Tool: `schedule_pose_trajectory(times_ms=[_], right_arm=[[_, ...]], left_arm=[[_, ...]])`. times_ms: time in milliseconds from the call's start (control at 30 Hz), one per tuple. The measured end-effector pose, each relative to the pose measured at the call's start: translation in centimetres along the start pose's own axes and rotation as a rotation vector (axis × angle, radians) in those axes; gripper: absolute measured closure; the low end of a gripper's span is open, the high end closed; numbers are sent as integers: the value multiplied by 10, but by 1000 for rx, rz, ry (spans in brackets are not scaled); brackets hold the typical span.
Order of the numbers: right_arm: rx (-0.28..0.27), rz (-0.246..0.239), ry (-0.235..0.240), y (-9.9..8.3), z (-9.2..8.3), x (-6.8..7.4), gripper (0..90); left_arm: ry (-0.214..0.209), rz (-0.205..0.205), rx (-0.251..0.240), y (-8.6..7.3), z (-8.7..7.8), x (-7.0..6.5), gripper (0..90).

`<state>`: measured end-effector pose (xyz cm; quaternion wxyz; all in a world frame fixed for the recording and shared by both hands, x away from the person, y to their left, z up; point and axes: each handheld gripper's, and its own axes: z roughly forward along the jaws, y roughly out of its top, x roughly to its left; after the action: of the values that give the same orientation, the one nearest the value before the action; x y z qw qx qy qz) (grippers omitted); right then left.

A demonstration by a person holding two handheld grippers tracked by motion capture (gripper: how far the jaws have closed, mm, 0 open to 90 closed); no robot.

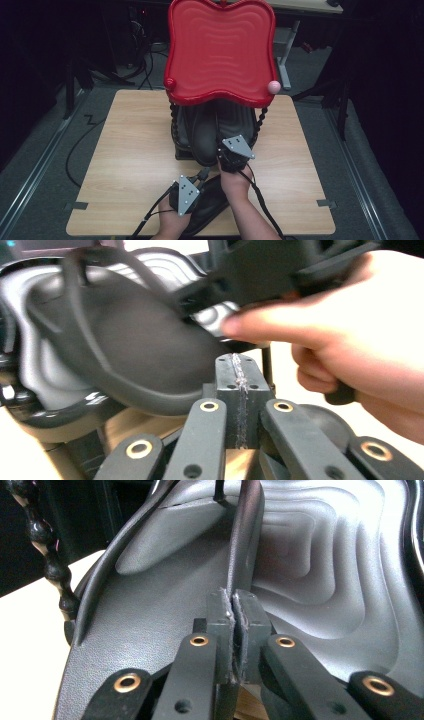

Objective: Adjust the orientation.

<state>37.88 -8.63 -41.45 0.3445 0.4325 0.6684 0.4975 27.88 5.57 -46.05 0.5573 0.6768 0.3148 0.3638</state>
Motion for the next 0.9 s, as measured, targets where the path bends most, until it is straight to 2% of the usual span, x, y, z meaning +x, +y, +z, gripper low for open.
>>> schedule_pose_trajectory(times_ms=[33,200,267,333,433,467,533,600,700,900], right_arm=[[2,5,5,0,1,0,864],[9,25,14,4,4,-1,863],[10,41,19,6,5,-1,862],[7,50,23,7,5,-1,860],[7,64,16,9,8,-3,843],[18,83,31,9,9,-5,826],[8,115,51,8,10,-9,717],[-6,122,63,7,6,-11,671],[-33,101,80,1,-5,-13,652],[-37,98,133,-24,-37,-25,634]], left_arm=[[-7,-13,13,0,3,0,899],[-5,8,91,-1,20,0,900],[0,5,121,-3,27,3,900],[1,0,129,-5,32,9,900],[48,43,96,-7,32,12,900],[53,31,83,-7,33,15,900],[80,14,63,-7,34,21,900],[99,3,40,-5,36,27,900],[119,10,26,-5,40,31,900],[154,0,-14,-4,47,42,900]])
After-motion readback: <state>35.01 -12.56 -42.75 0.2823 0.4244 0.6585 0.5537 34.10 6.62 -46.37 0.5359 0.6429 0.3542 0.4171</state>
